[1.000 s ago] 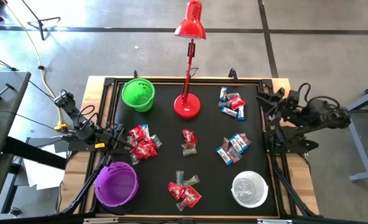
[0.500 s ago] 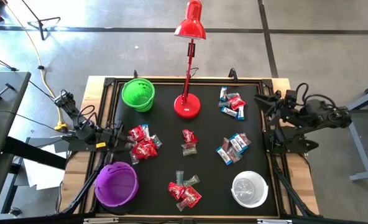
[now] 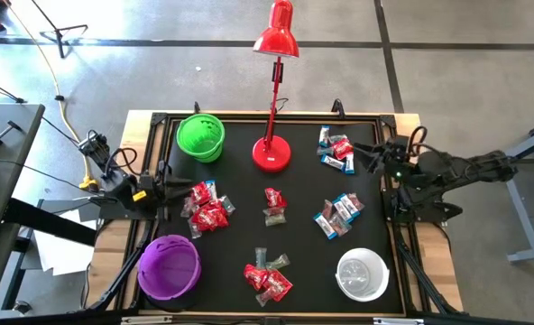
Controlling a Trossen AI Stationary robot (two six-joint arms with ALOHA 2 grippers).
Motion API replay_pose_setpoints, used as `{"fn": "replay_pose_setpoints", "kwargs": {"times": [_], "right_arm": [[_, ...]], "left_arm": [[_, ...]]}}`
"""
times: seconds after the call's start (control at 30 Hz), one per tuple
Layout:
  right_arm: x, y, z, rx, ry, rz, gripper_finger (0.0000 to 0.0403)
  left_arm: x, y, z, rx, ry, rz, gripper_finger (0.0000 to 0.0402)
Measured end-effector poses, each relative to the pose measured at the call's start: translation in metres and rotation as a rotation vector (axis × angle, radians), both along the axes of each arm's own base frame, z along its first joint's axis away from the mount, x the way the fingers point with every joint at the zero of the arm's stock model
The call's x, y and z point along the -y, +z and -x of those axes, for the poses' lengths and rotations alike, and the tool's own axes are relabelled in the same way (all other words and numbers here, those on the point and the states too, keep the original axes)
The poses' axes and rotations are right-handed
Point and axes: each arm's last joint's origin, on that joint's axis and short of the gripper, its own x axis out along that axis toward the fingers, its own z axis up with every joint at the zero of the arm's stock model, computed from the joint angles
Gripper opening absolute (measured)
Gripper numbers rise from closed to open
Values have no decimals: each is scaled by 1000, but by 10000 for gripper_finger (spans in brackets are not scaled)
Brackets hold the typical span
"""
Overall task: Sort candy
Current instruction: Put the white chocolate into the white bucket
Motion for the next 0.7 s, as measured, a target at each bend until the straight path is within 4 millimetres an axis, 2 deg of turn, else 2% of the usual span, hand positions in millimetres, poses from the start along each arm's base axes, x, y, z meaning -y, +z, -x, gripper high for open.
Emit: {"fn": "replay_pose_setpoints", "kwargs": {"times": [0.3, 0.57, 0.7], "right_arm": [[-4, -8, -16, -53, -1, -30, 130], [-4, -9, -17, -40, 5, -58, 130], [-4, -8, -17, -14, 6, -102, 130]], "left_arm": [[-1, 1, 0, 13, 20, 65, 106], [-2, 8, 2, 109, -28, 242, 106], [-7, 20, 7, 231, -51, 388, 106]]}}
